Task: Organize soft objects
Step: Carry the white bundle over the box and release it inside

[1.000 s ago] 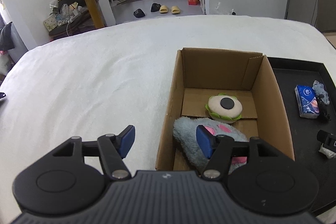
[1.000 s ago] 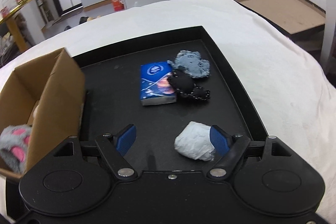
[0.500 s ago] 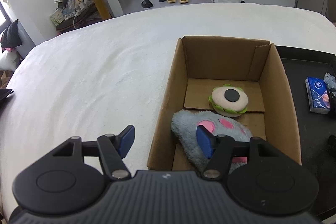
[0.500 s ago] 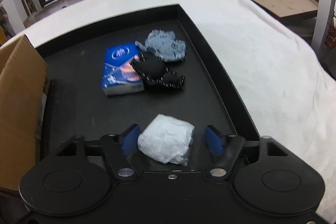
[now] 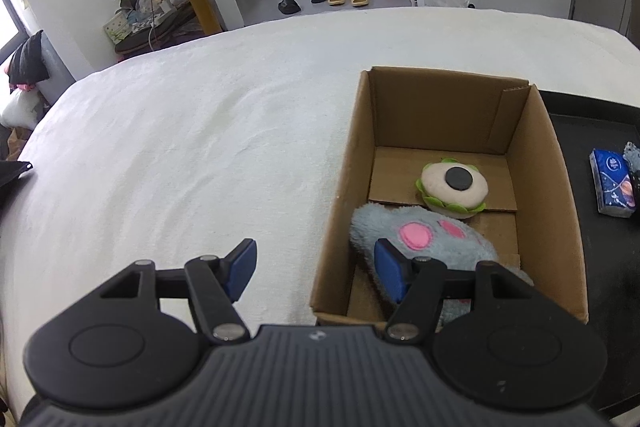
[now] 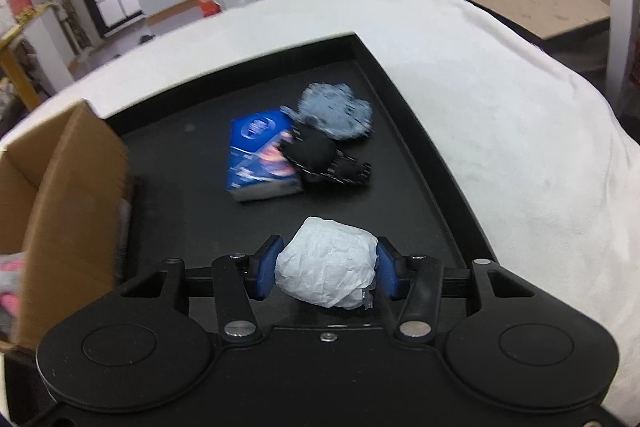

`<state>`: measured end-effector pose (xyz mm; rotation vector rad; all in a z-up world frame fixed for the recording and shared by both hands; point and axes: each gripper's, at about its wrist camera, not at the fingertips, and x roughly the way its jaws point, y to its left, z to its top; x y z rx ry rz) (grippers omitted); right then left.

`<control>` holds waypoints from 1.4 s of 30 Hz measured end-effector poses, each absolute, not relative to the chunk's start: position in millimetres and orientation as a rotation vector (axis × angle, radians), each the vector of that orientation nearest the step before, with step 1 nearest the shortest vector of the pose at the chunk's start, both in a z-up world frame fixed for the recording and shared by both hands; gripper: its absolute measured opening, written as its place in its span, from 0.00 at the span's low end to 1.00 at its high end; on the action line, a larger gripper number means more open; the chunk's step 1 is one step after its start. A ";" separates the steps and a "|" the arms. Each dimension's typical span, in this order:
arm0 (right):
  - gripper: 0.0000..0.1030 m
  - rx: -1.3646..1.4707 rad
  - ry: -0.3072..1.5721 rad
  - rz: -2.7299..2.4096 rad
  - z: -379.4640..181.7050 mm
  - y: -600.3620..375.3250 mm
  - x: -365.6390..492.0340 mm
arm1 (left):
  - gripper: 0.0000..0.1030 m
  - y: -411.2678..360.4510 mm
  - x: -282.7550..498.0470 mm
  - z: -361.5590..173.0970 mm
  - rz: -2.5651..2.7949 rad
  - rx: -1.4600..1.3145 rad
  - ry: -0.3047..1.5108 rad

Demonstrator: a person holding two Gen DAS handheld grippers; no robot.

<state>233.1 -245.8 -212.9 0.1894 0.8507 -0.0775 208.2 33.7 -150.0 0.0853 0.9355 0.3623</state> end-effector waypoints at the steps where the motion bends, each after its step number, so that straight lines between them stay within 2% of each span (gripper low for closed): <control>1: 0.47 0.174 0.840 -0.075 -210.7 -243.4 232.2 | 0.62 35.7 207.1 -149.4 0.357 0.075 0.935; 28: 0.47 0.092 0.703 0.070 -147.6 -208.5 223.7 | 0.61 58.5 193.0 -156.4 0.217 -0.079 0.881; 34: 0.47 0.069 0.693 0.157 -136.9 -188.8 221.7 | 0.56 62.2 190.4 -158.9 0.197 -0.104 0.871; 42: 0.47 0.024 0.687 0.255 -123.6 -159.0 226.6 | 0.37 69.3 188.4 -162.0 0.179 -0.145 0.878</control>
